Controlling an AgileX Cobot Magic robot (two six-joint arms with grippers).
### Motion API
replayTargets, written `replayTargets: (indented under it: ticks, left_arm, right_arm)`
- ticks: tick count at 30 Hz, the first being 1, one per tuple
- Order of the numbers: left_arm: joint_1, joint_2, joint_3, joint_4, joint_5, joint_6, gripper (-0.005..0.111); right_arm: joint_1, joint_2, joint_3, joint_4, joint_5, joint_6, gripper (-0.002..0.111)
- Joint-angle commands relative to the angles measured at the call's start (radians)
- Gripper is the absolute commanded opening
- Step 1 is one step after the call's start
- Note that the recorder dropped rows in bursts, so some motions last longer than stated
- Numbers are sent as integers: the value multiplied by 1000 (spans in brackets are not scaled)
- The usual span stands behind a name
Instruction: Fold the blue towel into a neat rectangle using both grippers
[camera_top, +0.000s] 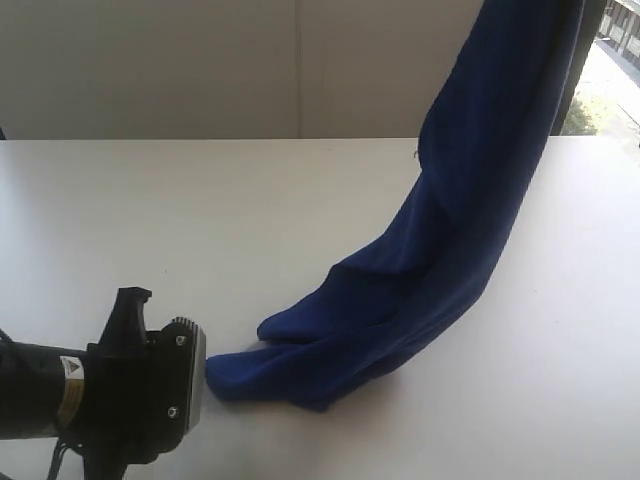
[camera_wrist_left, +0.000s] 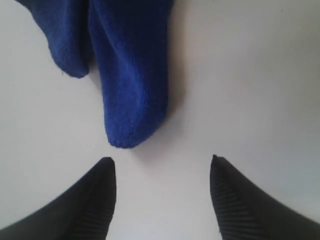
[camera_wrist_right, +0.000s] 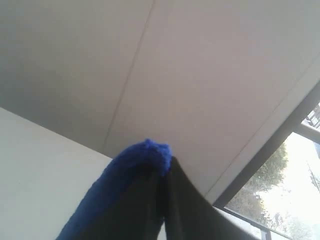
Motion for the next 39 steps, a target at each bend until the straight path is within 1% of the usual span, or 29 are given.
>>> replayTargets:
  ticks: [1,3,6,7,9,11,12,14,16,19,22,24,26,28,31,39]
  left_arm:
    - [-5,77,-40,-42,-46,63,61]
    - [-5,111,-49,-76,-69,90,61]
    - [-5,155,-62,-174,-74,183,61]
    - [-5,181,-69,-260,-85,268,61]
    - [-5,203,-76,-326,-108,354,61]
    - [-5,220,-83,-425,-119,441,61]
    - [-5,232,-89,-512,-119,518,61]
    - [-5,243,-96,-579,-119,594,60]
    - [-5,257,-105,-581,-107,631,56]
    - [-5,302,-107,-581,-107,631,39]
    - [-5,309,-107,-584,-104,631,25]
    - [-5,298,-107,-614,-77,642,18]
    - [-5,281,-107,-647,-25,667,11]
    - [-5,257,-107,-659,32,678,1]
    - [-5,216,-107,-659,85,680,0]
    - [-5,77,-109,-655,134,692,0]
  right_arm:
    - [-4,-6,-9,-13,15,7,0]
    - [-4,-6,-9,-15,20,7,0]
    - [-4,-6,-9,-15,24,7,0]
    - [-4,-6,-9,-15,24,7,0]
    - [-4,-6,-9,-15,29,5,0]
    - [-4,-6,-9,-15,34,3,0]
    - [-4,-6,-9,-15,43,3,0]
    - [-4,-6,-9,-15,53,-4,0]
    - [-4,-6,-9,-20,53,-4,0]
    - [-4,-6,-9,-21,51,-4,0]
    - [-4,-6,-9,-27,51,-4,0]
    - [-4,-6,-9,-43,51,-4,0]
    - [-4,-6,-9,-64,53,-4,0]
    - [-4,-6,-9,-85,56,-4,0]
    - [-4,-3,-9,-97,57,-4,0]
    - [-4,5,-9,-113,87,-4,0]
